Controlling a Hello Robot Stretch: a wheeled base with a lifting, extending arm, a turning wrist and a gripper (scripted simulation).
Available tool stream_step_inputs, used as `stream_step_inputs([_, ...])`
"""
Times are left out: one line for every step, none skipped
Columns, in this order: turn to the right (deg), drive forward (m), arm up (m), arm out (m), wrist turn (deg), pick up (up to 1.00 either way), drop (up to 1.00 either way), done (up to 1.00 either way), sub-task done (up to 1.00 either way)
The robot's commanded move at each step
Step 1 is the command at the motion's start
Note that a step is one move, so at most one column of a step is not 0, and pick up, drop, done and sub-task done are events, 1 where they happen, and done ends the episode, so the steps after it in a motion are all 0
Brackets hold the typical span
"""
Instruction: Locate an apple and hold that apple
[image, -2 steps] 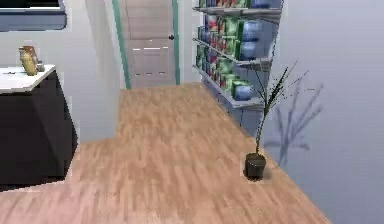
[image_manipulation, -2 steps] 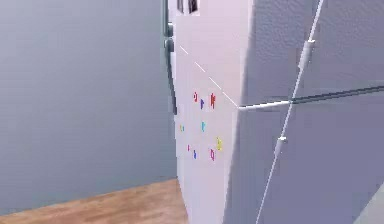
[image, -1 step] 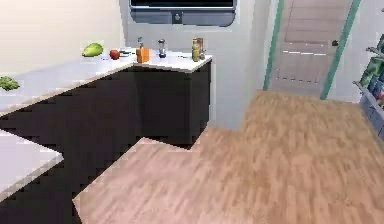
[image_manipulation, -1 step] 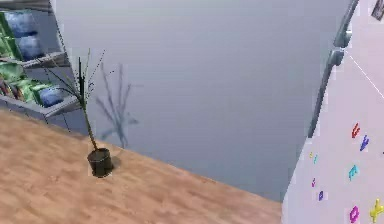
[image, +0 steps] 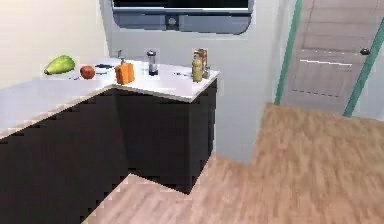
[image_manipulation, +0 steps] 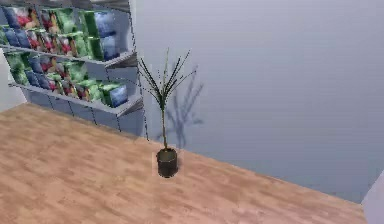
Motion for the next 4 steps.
stream_step_inputs([-21.0,0.00,0.00,0.00,0.0,0.00,0.00,0.00,0.00])
stream_step_inputs([0.0,0.85,0.00,0.00,0.0,0.00,0.00,0.00,0.00])
stream_step_inputs([-45.0,0.00,0.00,0.00,0.0,0.00,0.00,0.00,0.00])
stream_step_inputs([-45.0,0.00,0.00,0.00,0.0,0.00,0.00,0.00,0.00])
